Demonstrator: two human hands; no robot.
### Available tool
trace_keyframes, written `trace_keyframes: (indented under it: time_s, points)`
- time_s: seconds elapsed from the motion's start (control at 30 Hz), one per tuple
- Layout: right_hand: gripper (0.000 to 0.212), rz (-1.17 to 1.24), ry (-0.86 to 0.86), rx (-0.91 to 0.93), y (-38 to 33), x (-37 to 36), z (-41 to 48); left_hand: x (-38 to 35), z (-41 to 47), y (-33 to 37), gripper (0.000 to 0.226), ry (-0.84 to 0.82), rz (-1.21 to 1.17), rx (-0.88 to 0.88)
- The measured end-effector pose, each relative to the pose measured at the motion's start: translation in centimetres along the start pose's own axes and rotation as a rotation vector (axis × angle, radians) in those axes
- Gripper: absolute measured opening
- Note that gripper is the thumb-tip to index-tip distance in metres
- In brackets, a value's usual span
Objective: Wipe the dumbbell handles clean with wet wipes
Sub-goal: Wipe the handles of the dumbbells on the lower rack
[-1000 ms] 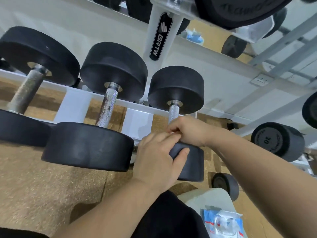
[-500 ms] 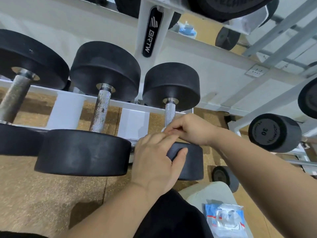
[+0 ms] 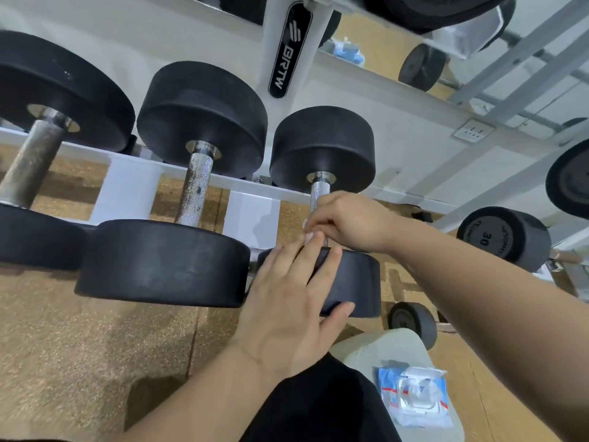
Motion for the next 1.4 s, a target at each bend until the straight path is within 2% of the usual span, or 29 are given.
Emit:
trace_keyframes:
  time_s: [0.1,0.17,0.23,0.33,0.4,0.53,0.57,0.63,0.7,0.8,0.87,0.97,1.03,1.1,1.23,1.33,1.4]
  points:
    - [0.022,-0.054,0.19,-0.122,1.4,1.3,1.7,0.1,-0.7,-0.4,0.066,-0.004,0.029,-0.042]
    - [0.022,-0.021,0.254,-0.193,1.8,1.4,1.9,0.2,-0.5,-0.7,0.065,-0.01,0.043,-0.069]
    - [0.019,0.009,0.184,-0.141,1.1,0.7,1.2,0.5,-0.3,-1.0,0.064,-0.002,0.059,-0.089]
    - [0.016,0.106,-0.062,-0.061,-0.1,-0.5,-0.5,0.5,0.0,-0.9,0.065,0.022,0.067,-0.107]
    - [0.018,0.15,-0.09,-0.071,0.4,-0.3,-0.5,0.5,0.0,-0.9,0.064,0.032,0.065,-0.117]
    - [0.02,0.156,0.321,-0.125,3.7,1.6,0.9,0.3,-0.1,-1.2,0.065,0.026,0.052,-0.13]
    - [0.021,0.212,0.396,-0.15,4.3,1.7,0.7,0.4,0.0,-1.1,0.065,0.015,0.062,-0.127]
    - [0.022,0.31,0.437,-0.137,4.7,0.9,0.1,0.6,0.0,-1.0,0.065,-0.009,0.099,-0.119]
    - [0.022,0.359,0.339,-0.051,4.0,-0.5,-0.9,0.8,-0.2,-0.7,0.065,-0.035,0.154,-0.102]
    - [0.023,0.426,0.091,0.028,3.2,-1.9,-2.2,1.4,-0.2,-0.2,0.064,-0.109,0.248,-0.066]
    - [0.023,0.436,0.053,0.024,3.4,-1.5,-2.0,2.3,-0.2,0.0,0.065,-0.162,0.313,-0.04]
    - [0.022,0.423,0.151,0.02,2.3,0.1,-0.9,5.0,-0.6,-0.5,0.065,-0.172,0.358,0.045]
    - [0.02,0.557,0.255,0.013,0.9,1.4,-0.4,7.1,-1.0,-1.7,0.059,-0.125,0.396,0.125]
    - [0.015,0.683,0.317,0.015,-0.9,2.4,0.2,9.2,-1.2,-3.3,0.052,-0.052,0.435,0.204]
    - [0.012,0.724,0.373,0.087,-5.4,3.1,2.4,12.0,-1.4,-8.9,0.049,0.133,0.354,0.476]
    - [0.008,0.781,0.426,0.081,-6.6,2.6,4.1,11.5,-1.0,-14.0,0.063,0.069,0.167,0.686]
    - [0.026,0.766,0.435,0.063,-6.7,2.0,4.4,10.3,-0.6,-15.8,0.071,-0.039,0.046,0.755]
Point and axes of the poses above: each hand's wrist, its own z-axis towards the middle knuckle, its own x-axis out of the back of the hand, y = z × x, the point moved 6 cm from there along z, towards the middle knuckle, and after that the axes turned 7 degrees about z, right-handed, at the moved point
